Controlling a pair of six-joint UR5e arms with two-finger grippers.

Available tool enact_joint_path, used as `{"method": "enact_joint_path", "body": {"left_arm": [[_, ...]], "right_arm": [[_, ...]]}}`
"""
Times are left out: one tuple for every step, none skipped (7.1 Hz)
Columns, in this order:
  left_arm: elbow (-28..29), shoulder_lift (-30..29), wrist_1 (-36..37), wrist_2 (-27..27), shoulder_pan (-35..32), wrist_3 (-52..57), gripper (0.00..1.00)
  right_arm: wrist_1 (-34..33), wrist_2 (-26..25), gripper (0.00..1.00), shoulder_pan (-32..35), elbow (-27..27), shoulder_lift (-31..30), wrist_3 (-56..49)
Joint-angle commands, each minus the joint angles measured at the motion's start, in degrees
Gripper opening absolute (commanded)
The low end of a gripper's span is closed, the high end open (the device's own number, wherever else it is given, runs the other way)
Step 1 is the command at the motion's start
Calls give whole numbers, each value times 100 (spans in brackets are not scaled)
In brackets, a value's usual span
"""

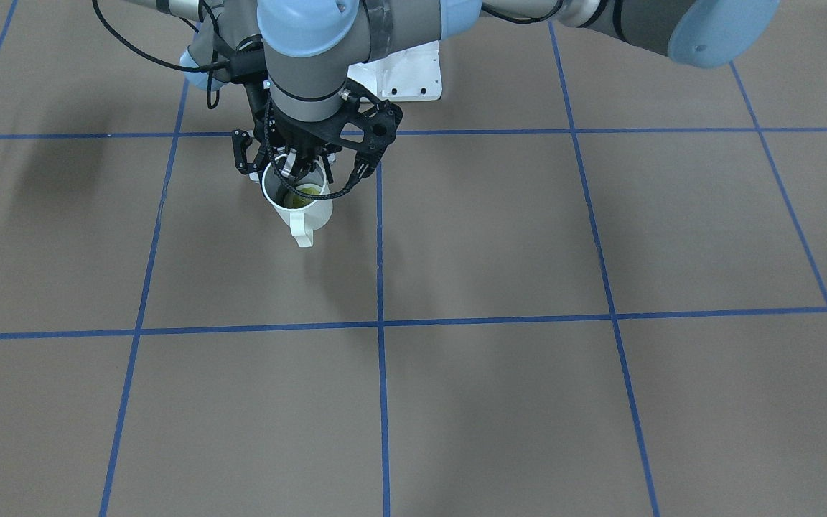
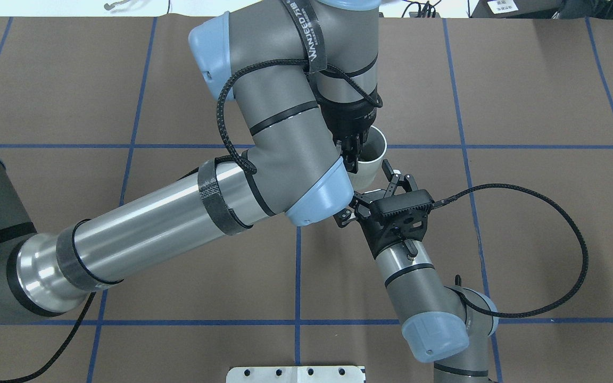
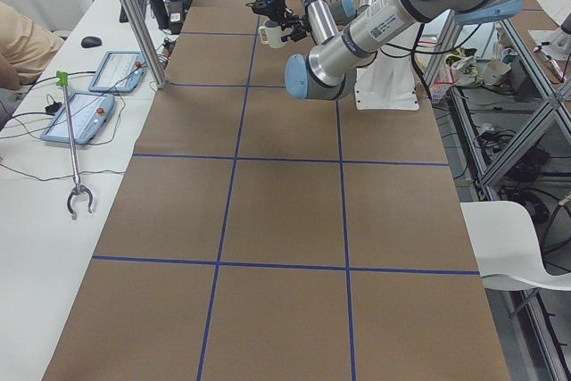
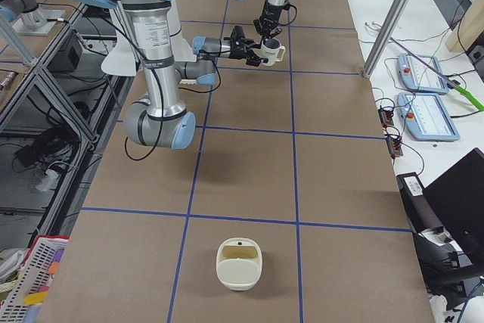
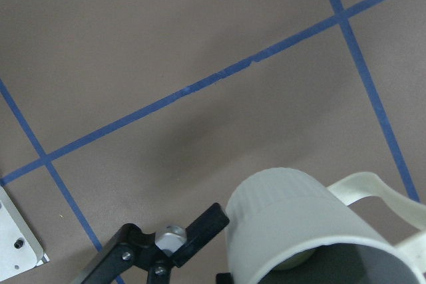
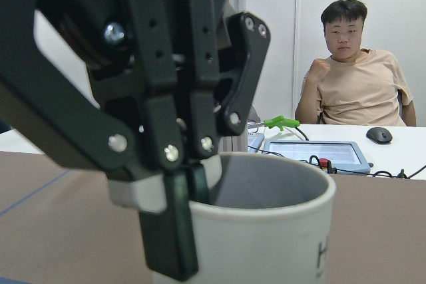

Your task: Left arm hands cup to right arm to dump lemon

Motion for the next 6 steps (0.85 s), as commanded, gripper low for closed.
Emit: {"method": "enact_joint_path", "body": {"left_arm": [[-80, 22, 0, -7, 43, 3, 0], [-81, 22, 0, -7, 87, 3, 0], [-89, 22, 0, -7, 87, 3, 0], [-185, 49, 0, -7, 96, 12, 0], [-273, 84, 0, -7, 122, 12, 0], [-283, 93, 9, -7, 140, 12, 0]], "right_arm": [[0, 0, 99, 1, -6, -1, 1], [0, 0, 99, 1, -6, -1, 1], [0, 0, 99, 1, -6, -1, 1], [0, 0, 99, 9, -6, -1, 1], [0, 0, 99, 9, -15, -1, 1], [0, 0, 99, 18, -15, -1, 1]]}}
